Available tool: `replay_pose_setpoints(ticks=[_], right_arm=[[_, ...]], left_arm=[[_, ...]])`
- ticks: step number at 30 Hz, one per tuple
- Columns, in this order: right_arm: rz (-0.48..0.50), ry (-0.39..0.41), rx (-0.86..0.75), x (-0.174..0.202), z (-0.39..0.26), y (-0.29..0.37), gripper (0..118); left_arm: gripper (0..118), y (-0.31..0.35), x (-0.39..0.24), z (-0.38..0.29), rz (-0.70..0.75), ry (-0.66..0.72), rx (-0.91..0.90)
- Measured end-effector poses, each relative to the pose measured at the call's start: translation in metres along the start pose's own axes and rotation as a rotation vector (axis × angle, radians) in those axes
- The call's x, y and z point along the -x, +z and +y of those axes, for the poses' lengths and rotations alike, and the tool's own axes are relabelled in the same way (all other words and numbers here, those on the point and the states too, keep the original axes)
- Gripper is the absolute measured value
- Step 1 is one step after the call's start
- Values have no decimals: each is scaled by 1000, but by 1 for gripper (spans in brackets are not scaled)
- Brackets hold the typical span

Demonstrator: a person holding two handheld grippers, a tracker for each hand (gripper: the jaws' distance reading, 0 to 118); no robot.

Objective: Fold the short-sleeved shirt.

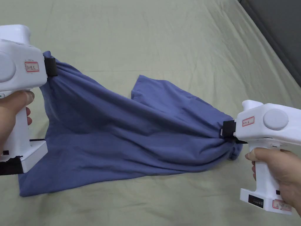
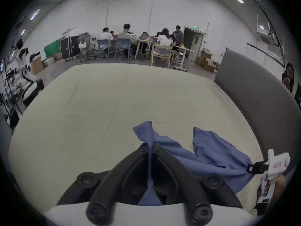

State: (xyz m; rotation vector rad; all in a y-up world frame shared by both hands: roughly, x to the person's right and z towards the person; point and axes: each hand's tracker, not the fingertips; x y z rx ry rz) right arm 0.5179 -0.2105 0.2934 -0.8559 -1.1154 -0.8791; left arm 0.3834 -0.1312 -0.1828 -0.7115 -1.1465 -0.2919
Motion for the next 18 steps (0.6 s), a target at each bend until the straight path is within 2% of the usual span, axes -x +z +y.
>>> replay_pose_setpoints(ticks=[1,5,8,10,14,18], right_arm=[[0,-3,-11,2,-1,3,16],[-31,148,-225,33,4,52,15],[-28,218,-378,60,21,94,15],[-14,250,-472,78,43,125,14],[-51,318,-599,108,89,173,14],[-55,342,-627,130,144,210,14]], left_arm=[[1,0,3,-1,2,16,0],[1,13,18,3,49,111,-52],[1,31,28,24,86,193,-110],[1,51,34,50,98,219,-186],[1,90,44,109,124,272,-276],[1,117,49,168,120,290,-310]])
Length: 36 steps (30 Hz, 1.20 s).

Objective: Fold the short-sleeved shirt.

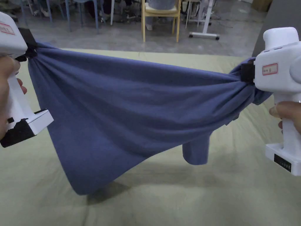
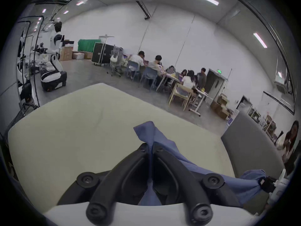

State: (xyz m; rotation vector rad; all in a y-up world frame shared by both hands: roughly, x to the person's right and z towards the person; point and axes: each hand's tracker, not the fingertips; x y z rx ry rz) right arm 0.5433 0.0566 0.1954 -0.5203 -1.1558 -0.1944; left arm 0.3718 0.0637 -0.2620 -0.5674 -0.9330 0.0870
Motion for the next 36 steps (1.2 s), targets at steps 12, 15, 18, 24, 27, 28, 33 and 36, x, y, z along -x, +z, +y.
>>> replay_pose_setpoints(ticks=[12,15,18,24,27,28,33,36], right_arm=[[13,-26,86,-11,160,-41,14],[1,-26,110,-7,175,-53,14],[1,-56,132,-5,181,-67,14],[-8,-59,154,5,167,-100,14],[2,-69,183,9,141,-123,14],[4,-67,213,10,129,-132,14],[19,-98,314,14,56,-162,14],[32,-81,344,20,10,-166,14]], left_arm=[[1,-36,-38,105,-16,-53,-39],[1,-51,-45,113,-1,-72,-18],[1,-63,-48,111,1,-64,-1],[1,-96,-42,97,13,-70,29],[1,-112,-34,72,26,-65,76],[1,-118,-29,62,29,-63,95],[1,-136,-6,-1,45,-70,188],[1,-138,9,-44,55,-76,270]])
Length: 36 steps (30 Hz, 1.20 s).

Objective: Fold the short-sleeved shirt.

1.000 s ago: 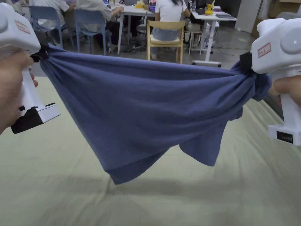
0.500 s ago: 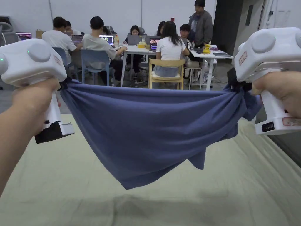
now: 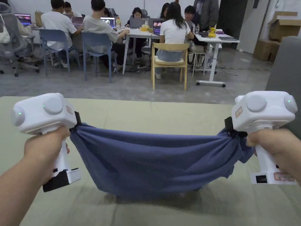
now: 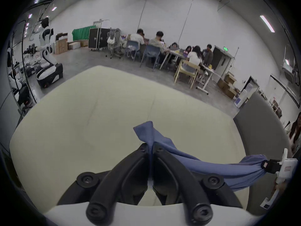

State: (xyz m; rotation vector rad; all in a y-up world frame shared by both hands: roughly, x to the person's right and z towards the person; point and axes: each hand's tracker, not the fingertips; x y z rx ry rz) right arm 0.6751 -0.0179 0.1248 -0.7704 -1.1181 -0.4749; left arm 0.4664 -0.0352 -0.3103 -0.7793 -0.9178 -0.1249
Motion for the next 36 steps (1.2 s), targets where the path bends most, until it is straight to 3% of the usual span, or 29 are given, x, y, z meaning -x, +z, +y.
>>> replay_pose_setpoints(ticks=[7,9,15,27,33,34,35,36], right_arm=[[62,-4,91,-7,-124,-10,14],[96,-59,129,-12,-157,-8,14],[124,-52,191,-23,-229,-10,14],[116,-170,274,-36,-302,-25,14],[98,-179,291,-35,-323,-45,14],[103,-174,281,-34,-324,-45,19],[111,-155,272,-33,-323,-44,39],[101,-126,268,-33,-319,-42,79]], left_arm=[[1,1,46,-107,1,10,107],[1,9,60,-134,-7,35,127],[1,33,90,-206,-1,21,199],[1,37,119,-275,49,18,322],[1,12,130,-301,92,12,364],[1,12,129,-299,93,8,357],[5,10,127,-297,97,0,359],[25,7,129,-294,97,-8,366]])
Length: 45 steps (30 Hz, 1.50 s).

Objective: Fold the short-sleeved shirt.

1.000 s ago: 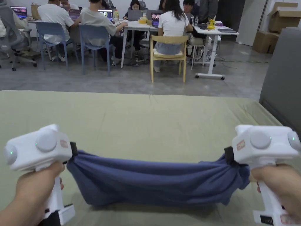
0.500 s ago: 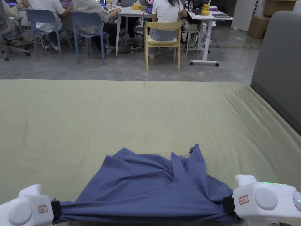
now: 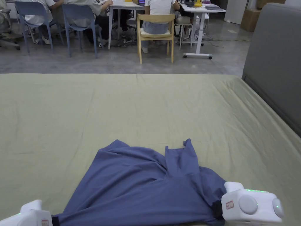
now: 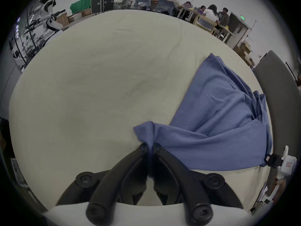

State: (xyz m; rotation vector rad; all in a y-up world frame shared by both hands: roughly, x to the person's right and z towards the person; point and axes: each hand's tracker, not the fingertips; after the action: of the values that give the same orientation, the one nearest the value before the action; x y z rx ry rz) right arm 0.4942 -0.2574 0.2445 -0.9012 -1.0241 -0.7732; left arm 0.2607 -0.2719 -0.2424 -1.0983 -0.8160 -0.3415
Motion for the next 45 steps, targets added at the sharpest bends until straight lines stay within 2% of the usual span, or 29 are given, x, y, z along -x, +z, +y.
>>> replay_pose_setpoints(ticks=[1,2,3,4,5,7,9,12,13,14,15,16,17,18,19,20,24,25,26,27,28,29,31,36,38,41,42,43,45], right_arm=[[-26,10,-13,0,4,6,118],[-64,-15,-16,-1,9,15,118],[-45,-59,-78,-4,11,32,118],[12,-77,-229,-5,13,63,117],[44,-75,-283,-4,16,83,112],[41,-59,-345,-2,18,122,118],[37,-39,-419,6,10,150,118],[12,31,-462,21,-13,167,117],[-3,60,-464,28,-25,169,106],[-12,91,-473,35,-36,169,85],[-27,122,-481,47,-49,172,45],[-18,118,-465,54,-58,169,4],[-31,119,-457,59,-67,168,4],[6,109,-445,63,-73,168,4],[70,79,-400,51,-70,154,4],[78,75,-395,52,-71,151,4],[61,149,-408,67,-72,148,4],[59,160,-410,67,-70,148,4],[64,164,-408,66,-67,147,4],[68,169,-410,71,-69,148,4],[71,168,-407,71,-67,147,4],[72,170,-403,71,-66,145,4],[70,176,-391,74,-67,142,4],[53,177,-352,71,-65,132,4],[32,177,-341,67,-61,127,4],[5,166,-327,57,-52,120,4],[-8,165,-317,54,-48,116,4],[-35,166,-301,51,-44,114,4],[-53,170,-291,46,-35,108,4]], left_arm=[[95,5,0,6,-1,-7,-3],[106,16,-1,13,4,-15,-44],[118,31,-1,19,-24,-5,-107],[118,63,-3,17,-93,-14,-165],[118,86,-4,23,-118,-6,-299],[118,121,-2,24,-172,-12,-378],[118,148,-14,-12,-212,-68,-451],[118,153,-18,-38,-76,-128,-398],[118,149,-18,-49,-36,-133,-366],[118,146,-17,-62,-4,-127,-316],[115,143,-13,-76,-25,-102,-291],[72,133,-2,-87,-75,-45,-266],[6,123,5,-93,-72,-10,-259],[0,112,9,-98,-30,5,-207],[0,103,15,-103,-3,0,-190],[0,107,3,-109,25,-66,-249],[0,103,-1,-99,48,-86,-251],[11,100,-1,-93,63,-86,-264],[51,95,-1,-86,61,-85,-274],[105,87,-3,-77,57,-93,-277],[118,76,0,-59,58,-96,-246],[118,64,0,-51,62,-105,-191],[118,45,-8,-39,54,-83,-226],[118,-5,-14,-1,114,-166,-127],[111,-20,-17,0,77,-168,-96],[76,-17,-19,0,51,-153,-112],[43,-10,-22,-1,28,-172,-158],[0,-5,-25,-3,-19,-173,-189],[0,19,-33,-6,-9,-170,-193]])
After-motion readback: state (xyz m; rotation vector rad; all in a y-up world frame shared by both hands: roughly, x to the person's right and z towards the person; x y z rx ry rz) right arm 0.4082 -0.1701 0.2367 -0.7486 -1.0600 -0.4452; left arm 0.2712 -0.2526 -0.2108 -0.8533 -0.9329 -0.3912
